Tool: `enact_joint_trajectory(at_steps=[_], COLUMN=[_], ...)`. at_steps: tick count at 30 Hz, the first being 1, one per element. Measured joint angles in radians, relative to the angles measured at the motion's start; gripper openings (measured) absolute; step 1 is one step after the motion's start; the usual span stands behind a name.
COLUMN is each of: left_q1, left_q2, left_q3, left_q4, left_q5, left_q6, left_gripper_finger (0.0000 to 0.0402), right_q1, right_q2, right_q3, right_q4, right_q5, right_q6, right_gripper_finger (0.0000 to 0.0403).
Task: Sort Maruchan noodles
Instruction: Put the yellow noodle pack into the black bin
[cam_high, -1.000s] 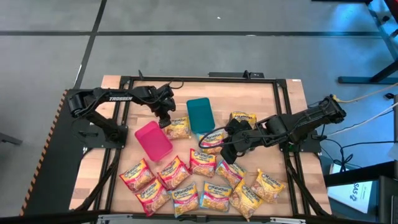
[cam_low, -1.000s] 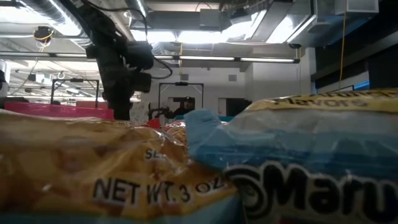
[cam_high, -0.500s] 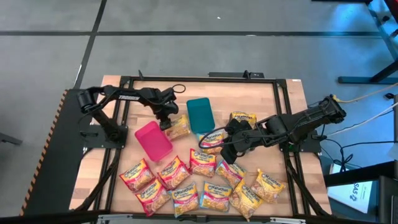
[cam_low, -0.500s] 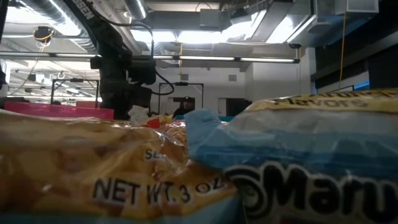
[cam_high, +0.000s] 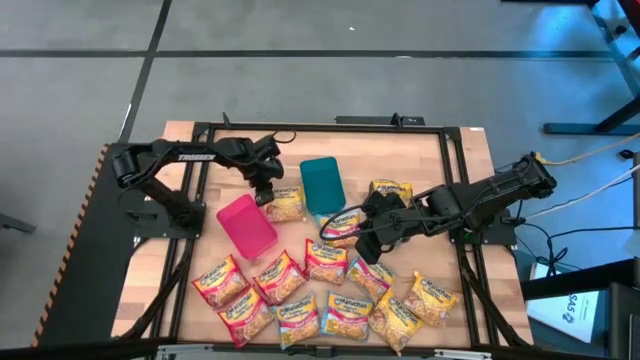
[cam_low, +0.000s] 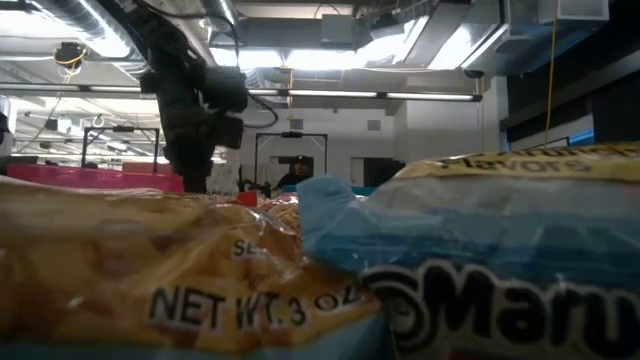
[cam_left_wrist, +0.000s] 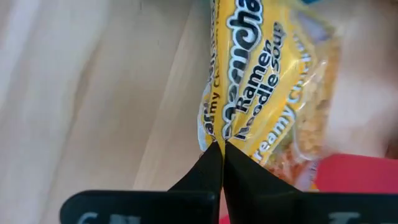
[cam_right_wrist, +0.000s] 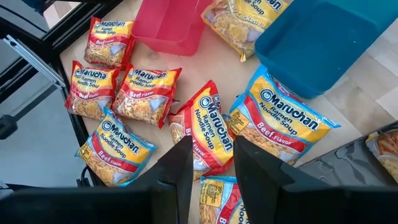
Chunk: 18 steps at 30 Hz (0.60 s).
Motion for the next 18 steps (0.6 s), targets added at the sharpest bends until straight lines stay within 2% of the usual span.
enact_joint_trajectory(at_steps=[7, 10, 13, 18], left_q1=[-0.03, -0.046, -0.06, -0.096], left_q2=[-0.137, -0.193, -0.228, -0.252], left_q3=[0.001, 0.004, 0.031, 0.111], left_q4=[-0.011, -0.058, -0.139, -0.172], left_q5=[-0.02, -0.06, -0.099, -0.14], left_q6=[-0.014, -0.015, -0.01, 0.015], left_gripper_finger=[0.0001, 0.0, 0.0, 0.0], right_q1=[0.0, 0.0, 0.0, 0.0], right_q2=[0.0, 0.0, 0.0, 0.0], right_q3=[0.0, 0.0, 0.0, 0.0], right_q4=[-0.027, -0.035, -0.043, -0.044], right_q5=[0.0, 0.0, 0.0, 0.013], right_q6=[0.0, 0.0, 0.0, -0.001], right_gripper_finger=[0.0113, 0.0113, 0.0113, 0.0113])
